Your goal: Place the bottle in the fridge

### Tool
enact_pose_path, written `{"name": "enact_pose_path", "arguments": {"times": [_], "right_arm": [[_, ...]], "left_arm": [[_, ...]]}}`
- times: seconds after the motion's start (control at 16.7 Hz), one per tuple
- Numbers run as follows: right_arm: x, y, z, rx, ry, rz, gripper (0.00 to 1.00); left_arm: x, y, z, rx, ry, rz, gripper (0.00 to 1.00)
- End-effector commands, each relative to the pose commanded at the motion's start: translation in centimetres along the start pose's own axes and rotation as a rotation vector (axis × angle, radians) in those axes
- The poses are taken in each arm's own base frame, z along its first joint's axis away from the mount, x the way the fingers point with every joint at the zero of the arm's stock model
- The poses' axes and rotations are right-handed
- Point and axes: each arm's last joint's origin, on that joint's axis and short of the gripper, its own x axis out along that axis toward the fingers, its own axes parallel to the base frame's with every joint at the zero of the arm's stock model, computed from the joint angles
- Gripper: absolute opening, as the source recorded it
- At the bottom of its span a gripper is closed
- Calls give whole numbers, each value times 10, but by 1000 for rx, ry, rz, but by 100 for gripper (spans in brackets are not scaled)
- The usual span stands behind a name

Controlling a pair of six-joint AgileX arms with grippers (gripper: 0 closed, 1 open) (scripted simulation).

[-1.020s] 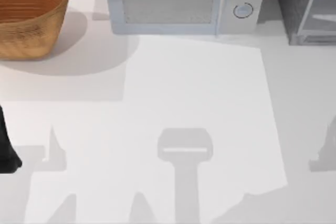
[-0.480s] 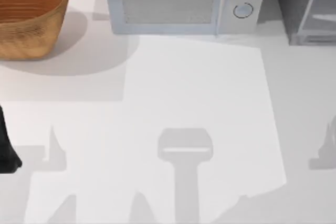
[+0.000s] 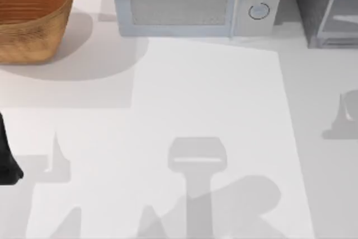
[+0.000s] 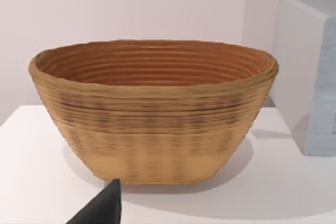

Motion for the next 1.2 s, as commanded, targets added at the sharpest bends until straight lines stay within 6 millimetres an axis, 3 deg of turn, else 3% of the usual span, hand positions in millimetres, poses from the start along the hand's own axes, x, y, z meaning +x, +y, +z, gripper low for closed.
{"name": "enact_pose_path", "arguments": {"times": [0.18, 0.36, 0.54, 0.72, 0.96, 1.2], "right_arm": [[47, -9, 14, -10, 5, 9, 1], [105, -24, 7, -16, 27, 18, 1], [161, -44, -27, -13, 67, 20, 1], [203, -64, -77, -3, 112, 15, 1], [231, -86, -139, 9, 150, -1, 1], [239, -96, -166, 14, 161, -13, 1]], "left_arm": [[0, 0, 0, 0, 0, 0, 100], [0, 0, 0, 0, 0, 0, 100], [0, 0, 0, 0, 0, 0, 100], [0, 0, 0, 0, 0, 0, 100], [0, 0, 0, 0, 0, 0, 100], [0, 0, 0, 0, 0, 0, 100]]}}
